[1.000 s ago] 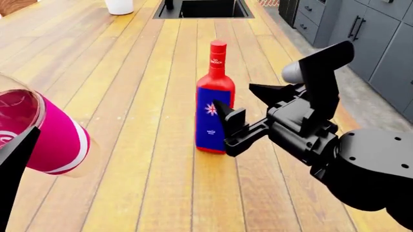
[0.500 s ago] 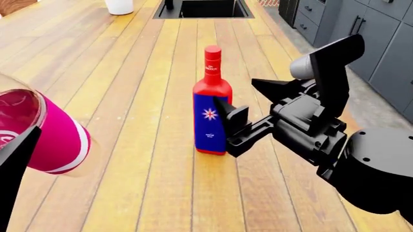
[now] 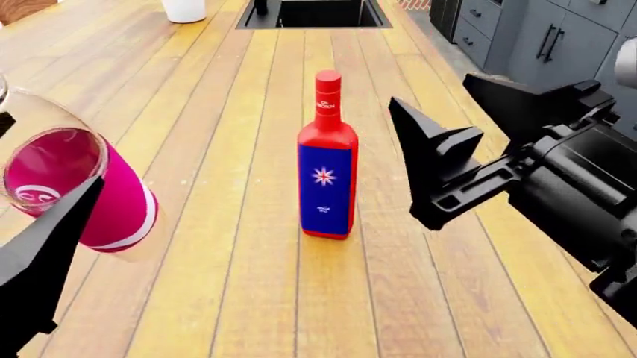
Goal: Move the drinks to the dining counter.
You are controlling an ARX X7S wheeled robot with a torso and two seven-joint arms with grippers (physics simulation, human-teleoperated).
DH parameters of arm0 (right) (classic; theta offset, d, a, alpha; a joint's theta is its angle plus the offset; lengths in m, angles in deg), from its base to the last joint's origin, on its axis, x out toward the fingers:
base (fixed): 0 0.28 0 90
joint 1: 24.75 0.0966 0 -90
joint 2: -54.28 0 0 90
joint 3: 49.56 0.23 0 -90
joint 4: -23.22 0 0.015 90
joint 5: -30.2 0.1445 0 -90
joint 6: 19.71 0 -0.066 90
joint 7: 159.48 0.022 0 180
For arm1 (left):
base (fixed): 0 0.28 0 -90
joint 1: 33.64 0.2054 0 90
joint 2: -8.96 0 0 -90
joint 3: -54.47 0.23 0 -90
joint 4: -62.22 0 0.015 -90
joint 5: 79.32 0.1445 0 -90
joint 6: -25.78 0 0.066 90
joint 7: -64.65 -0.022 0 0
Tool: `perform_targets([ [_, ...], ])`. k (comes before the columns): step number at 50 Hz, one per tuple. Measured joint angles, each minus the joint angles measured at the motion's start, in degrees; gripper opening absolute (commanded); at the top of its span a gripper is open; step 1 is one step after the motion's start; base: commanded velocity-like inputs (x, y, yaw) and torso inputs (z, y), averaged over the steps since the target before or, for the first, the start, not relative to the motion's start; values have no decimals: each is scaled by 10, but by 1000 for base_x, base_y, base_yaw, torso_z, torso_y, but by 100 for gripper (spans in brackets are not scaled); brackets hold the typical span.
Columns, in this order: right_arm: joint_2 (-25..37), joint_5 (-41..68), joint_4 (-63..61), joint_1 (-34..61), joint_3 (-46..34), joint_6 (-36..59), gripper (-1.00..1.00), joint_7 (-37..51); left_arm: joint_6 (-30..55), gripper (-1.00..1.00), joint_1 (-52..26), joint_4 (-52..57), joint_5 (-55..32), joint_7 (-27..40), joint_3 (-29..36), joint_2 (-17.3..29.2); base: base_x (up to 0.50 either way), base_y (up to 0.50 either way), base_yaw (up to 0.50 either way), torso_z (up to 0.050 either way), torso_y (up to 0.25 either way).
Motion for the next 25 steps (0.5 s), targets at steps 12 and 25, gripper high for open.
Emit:
perform_targets([
  [12,54,48,-37,-28,75,-38,100,27,-57,-100,-129,-53,22,100,262,71,0,0,0,0,0],
  [25,75,57,-46,-52,113,-52,100,30,-23,-100,-335,-125,-22,215,513,79,0,0,0,0,0],
])
